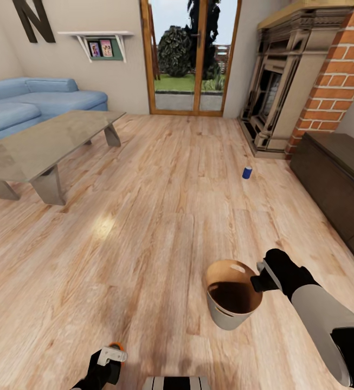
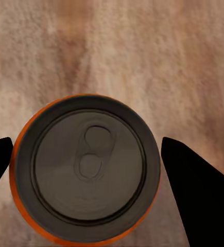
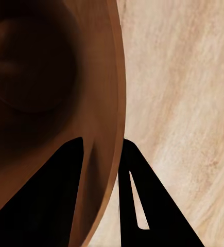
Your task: Put the three can of soda from the living room inside the tash can in the kitchen.
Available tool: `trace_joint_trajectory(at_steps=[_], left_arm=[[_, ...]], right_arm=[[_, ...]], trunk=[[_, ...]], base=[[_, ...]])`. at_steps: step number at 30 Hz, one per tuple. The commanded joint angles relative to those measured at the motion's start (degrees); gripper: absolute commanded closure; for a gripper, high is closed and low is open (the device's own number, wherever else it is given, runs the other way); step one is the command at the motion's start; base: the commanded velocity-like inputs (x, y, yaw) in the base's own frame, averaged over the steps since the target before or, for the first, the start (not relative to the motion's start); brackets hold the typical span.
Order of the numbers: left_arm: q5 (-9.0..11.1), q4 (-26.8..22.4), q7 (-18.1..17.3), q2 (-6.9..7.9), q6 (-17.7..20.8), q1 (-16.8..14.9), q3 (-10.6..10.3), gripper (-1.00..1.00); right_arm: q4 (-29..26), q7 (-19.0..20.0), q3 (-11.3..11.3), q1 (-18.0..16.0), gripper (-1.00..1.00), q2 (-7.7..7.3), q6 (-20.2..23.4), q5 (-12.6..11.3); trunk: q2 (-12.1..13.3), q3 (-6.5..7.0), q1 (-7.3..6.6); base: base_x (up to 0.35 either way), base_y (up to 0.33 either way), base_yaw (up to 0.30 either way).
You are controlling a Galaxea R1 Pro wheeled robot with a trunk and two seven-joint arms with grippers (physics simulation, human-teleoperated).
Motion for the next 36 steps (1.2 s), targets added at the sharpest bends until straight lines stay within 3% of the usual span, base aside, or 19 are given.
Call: trace_joint_trajectory(at_steps=[1, 10, 14, 15, 18, 21, 22, 24, 25, 27, 28, 31, 34, 36], left_arm=[[-0.15, 0.01, 0.04, 0.0, -0.02, -0.01, -0.05, 1.0], [0.29, -0.17, -0.2, 0.04, 0.0, -0.1, 0.02, 1.0], [6.4, -1.07, -0.54, 0.48, 3.36, -0.82, -0.1, 1.0], [8.3, -2.01, -0.67, 1.5, 5.16, -2.33, -0.11, 1.0], [11.43, -5.68, -1.9, 4.33, 10.26, -4.26, -0.13, 1.0], [15.47, -17.1, -4.46, 8.33, 22.43, -5.18, -0.11, 1.0], [17.28, -22.93, -5.76, 10.26, 28.3, -5.34, -0.09, 1.0], [19.17, -28.45, -7.33, 12.28, 33.67, -5.46, -0.07, 1.0], [22.02, -35.34, -9.89, 15.23, 40.42, -5.79, -0.03, 1.0], [23.79, -39.12, -11.56, 16.79, 44.34, -6.49, 0.11, 1.0], [25.15, -42.32, -13.1, 17.83, 48.13, -7.57, 0.36, 1.0], [26.81, -48.64, -17.01, 19.06, 57.71, -10.4, 0.74, 1.0], [27.42, -53.84, -21.33, 19.34, 65.96, -13.42, 0.88, 1.0], [27.57, -55.65, -22.94, 19.26, 69.21, -15.04, 0.94, 1.0]], right_arm=[[0.01, 0.14, 0.06, -0.01, 1.0, 0.01, 0.07, -0.93], [0.01, 0.14, 0.21, -0.01, 1.0, 0.3, 0.07, -0.98], [0.05, 0.14, 0.19, -0.01, 1.0, 1.05, 0.07, -1.02], [0.06, 0.14, 0.2, -0.01, 1.0, 1.15, 0.07, -1.06], [0.08, 0.16, 0.21, -0.01, 1.0, 1.54, 0.07, -1.09], [0.09, 0.15, 0.22, 0.05, 1.0, 2.58, 0.07, -1.04], [0.09, 0.15, 0.23, 0.06, 1.0, 2.92, 0.07, -1.03], [0.09, 0.11, 0.24, 0.07, 1.0, 3.36, 0.07, -1.03], [0.11, 0.03, 0.28, 0.08, 1.0, 4.12, 0.07, -0.98], [0.14, -0.17, 0.32, 0.08, 1.0, 4.64, 0.07, -0.96], [0.15, -0.62, 0.56, 0.08, 1.0, 5.18, 0.07, -0.97], [0.42, -1.94, 1.61, 0.08, 1.0, 6.59, 0.07, -1.0], [1.0, -2.51, 2.19, 0.08, 1.0, 8.03, 0.07, -1.0], [1.11, -2.63, 2.32, 0.08, 1.0, 8.59, 0.07, -0.97]], trunk=[[0.02, 0.23, -0.03], [0.14, 2.22, -0.26], [0.19, 3.11, -0.36], [0.2, 3.33, -0.39], [0.24, 4.0, -0.46], [0.28, 4.66, -0.54], [0.3, 4.88, -0.57], [0.32, 5.33, -0.62], [0.34, 5.55, -0.64], [0.36, 5.99, -0.7], [0.38, 6.21, -0.72], [0.42, 6.88, -0.8], [0.46, 7.54, -0.88], [0.48, 7.98, -0.93]], base=[[0.0, 0.0, 0.0], [0.0, 0.0, 0.0], [0.0, 0.0, 0.0], [0.0, 0.0, 0.0], [0.0, 0.0, 0.0], [0.0, 0.0, 0.0], [0.0, 0.0, 0.0], [0.0, 0.0, 0.0], [0.0, 0.0, 0.0], [0.0, 0.0, 0.0], [0.0, 0.0, 0.0], [0.0, 0.0, 0.0], [0.0, 0.0, 0.0], [0.0, 0.0, 0.0]])
